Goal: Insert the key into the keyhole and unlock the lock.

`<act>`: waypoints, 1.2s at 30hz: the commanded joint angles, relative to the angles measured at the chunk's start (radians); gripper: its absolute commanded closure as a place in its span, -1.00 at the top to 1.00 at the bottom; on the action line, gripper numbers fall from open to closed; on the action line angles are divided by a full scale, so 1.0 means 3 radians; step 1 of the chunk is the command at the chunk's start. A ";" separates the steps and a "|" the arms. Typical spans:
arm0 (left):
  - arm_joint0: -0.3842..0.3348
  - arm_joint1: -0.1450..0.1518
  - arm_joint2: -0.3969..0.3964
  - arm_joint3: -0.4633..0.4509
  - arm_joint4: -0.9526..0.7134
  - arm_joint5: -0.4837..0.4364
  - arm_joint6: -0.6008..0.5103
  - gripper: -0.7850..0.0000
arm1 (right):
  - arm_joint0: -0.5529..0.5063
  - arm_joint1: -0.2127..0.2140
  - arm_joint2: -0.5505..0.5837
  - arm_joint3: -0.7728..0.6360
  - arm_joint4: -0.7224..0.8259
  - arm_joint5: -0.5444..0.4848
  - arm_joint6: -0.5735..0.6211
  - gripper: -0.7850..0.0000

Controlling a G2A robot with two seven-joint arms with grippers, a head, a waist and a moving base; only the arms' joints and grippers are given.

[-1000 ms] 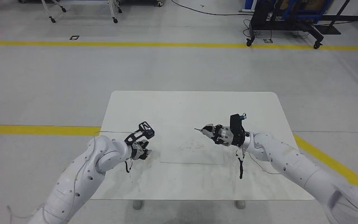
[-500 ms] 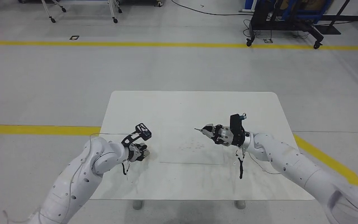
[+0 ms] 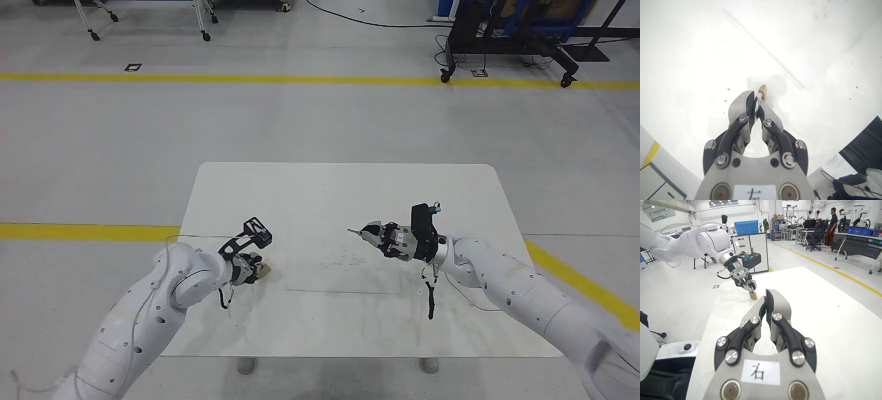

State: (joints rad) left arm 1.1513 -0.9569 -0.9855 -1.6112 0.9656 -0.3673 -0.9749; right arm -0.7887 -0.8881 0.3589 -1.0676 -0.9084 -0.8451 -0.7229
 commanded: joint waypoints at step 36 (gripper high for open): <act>-0.0406 -0.0177 -0.0044 0.0965 -0.2307 -0.0751 0.0620 -1.00 | -0.0142 -0.0057 0.0248 -0.0130 0.0139 0.0192 0.0141 -1.00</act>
State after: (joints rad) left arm 1.0491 -1.0036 -1.0093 -1.3557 0.3661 -0.5716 -0.7775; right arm -0.8309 -0.9011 0.4276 -1.1107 -0.8733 -0.7863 -0.6814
